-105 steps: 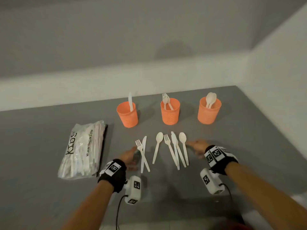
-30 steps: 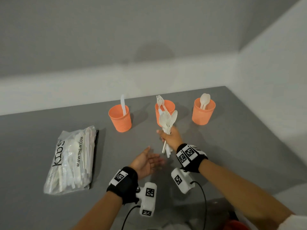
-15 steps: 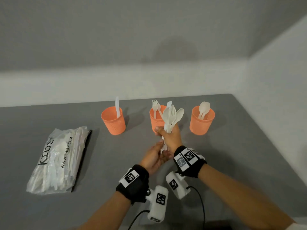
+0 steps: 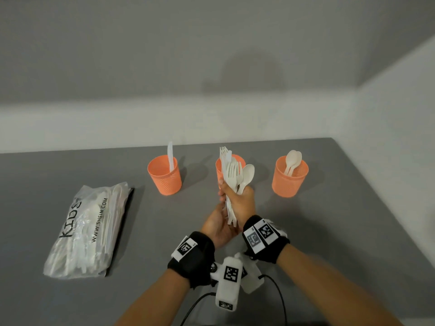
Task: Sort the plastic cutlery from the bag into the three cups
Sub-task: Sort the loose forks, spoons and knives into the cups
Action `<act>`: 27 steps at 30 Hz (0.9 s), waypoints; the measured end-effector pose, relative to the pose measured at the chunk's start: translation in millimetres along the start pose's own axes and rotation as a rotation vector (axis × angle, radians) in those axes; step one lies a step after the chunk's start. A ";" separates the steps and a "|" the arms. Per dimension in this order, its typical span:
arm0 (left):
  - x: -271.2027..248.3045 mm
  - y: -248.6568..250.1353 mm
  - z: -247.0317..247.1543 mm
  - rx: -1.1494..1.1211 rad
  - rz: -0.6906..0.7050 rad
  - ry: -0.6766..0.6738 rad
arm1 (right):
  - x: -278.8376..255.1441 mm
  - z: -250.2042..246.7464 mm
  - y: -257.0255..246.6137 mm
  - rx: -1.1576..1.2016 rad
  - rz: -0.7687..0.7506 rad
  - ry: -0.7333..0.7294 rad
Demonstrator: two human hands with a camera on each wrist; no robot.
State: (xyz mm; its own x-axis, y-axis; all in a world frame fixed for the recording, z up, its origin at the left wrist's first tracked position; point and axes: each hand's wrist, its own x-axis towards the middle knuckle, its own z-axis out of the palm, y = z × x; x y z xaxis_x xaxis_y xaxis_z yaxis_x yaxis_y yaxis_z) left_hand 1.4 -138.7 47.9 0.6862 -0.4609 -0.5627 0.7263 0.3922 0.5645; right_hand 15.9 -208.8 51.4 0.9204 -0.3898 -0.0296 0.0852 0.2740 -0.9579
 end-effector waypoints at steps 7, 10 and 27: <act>-0.4 13.7 -15.3 0.265 0.051 0.110 | -0.6 17.4 9.6 -0.133 0.103 -0.116; -7.5 32.4 -34.7 0.594 0.136 0.200 | 5.0 15.9 4.7 0.033 0.236 -0.157; -1.4 88.3 -46.9 0.675 0.726 0.322 | -7.4 18.5 10.4 -0.024 0.440 -0.453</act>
State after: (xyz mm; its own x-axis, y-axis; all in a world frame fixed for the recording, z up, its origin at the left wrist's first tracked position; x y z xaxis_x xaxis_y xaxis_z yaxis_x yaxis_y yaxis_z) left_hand 66.4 -66.1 70.2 0.9993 -0.0190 -0.0314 0.0298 -0.0821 0.9962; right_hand 17.0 -186.9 47.0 0.9381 0.1671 -0.3033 -0.3415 0.3022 -0.8900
